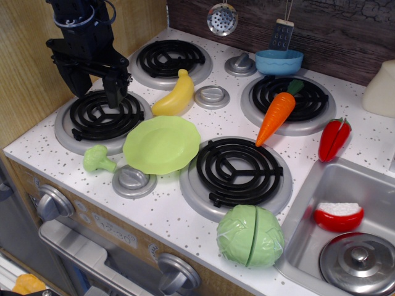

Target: Put carrot on plate

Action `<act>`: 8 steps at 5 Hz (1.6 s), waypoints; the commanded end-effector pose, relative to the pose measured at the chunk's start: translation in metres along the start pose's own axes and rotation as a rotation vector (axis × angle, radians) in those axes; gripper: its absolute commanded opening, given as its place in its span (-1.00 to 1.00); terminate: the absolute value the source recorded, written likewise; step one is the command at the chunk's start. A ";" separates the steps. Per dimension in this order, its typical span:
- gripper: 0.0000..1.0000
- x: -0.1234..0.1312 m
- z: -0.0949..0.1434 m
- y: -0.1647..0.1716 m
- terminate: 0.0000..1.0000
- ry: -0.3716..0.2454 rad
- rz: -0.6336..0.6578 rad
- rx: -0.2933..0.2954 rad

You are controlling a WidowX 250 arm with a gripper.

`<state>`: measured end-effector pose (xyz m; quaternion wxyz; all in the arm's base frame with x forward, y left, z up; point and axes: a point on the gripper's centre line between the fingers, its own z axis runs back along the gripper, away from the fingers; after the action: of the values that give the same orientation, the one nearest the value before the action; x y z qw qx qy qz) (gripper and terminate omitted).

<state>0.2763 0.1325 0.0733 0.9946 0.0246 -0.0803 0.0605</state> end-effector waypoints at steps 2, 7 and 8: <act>1.00 0.011 0.015 -0.011 -1.00 -0.021 0.013 0.045; 1.00 0.104 0.025 -0.169 -1.00 -0.184 -0.060 0.041; 1.00 0.108 0.006 -0.197 -1.00 -0.233 -0.050 0.035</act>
<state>0.4045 -0.0576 0.0628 0.9815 0.0499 -0.1826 0.0284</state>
